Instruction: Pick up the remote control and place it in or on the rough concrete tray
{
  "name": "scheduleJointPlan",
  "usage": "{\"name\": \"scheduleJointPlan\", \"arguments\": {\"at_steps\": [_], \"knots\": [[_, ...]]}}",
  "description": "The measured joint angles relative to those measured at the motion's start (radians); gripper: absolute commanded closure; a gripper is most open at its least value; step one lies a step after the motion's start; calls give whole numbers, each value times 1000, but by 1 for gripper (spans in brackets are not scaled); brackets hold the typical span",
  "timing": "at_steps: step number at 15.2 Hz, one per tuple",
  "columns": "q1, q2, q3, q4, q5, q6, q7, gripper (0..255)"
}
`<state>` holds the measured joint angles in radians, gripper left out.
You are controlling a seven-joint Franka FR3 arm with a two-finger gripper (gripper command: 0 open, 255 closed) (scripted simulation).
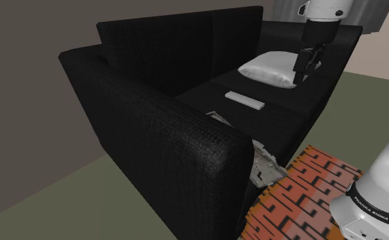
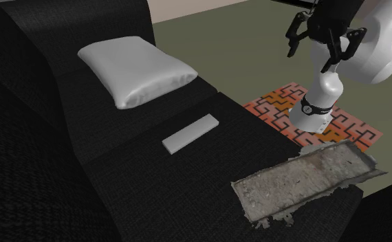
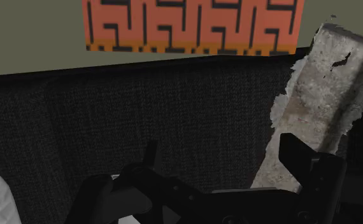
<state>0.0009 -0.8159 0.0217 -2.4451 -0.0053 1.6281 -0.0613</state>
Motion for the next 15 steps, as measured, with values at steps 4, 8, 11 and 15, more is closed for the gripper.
{"name": "scheduleJointPlan", "arguments": {"at_steps": [4,8,11,15], "knots": [[-7,52,-17,-10,-12,61,-19,0],[-20,185,-49,2,-32,182,-56,0],[-27,304,-69,42,-40,262,-80,0],[-33,458,-94,101,-44,359,-112,0]]}}
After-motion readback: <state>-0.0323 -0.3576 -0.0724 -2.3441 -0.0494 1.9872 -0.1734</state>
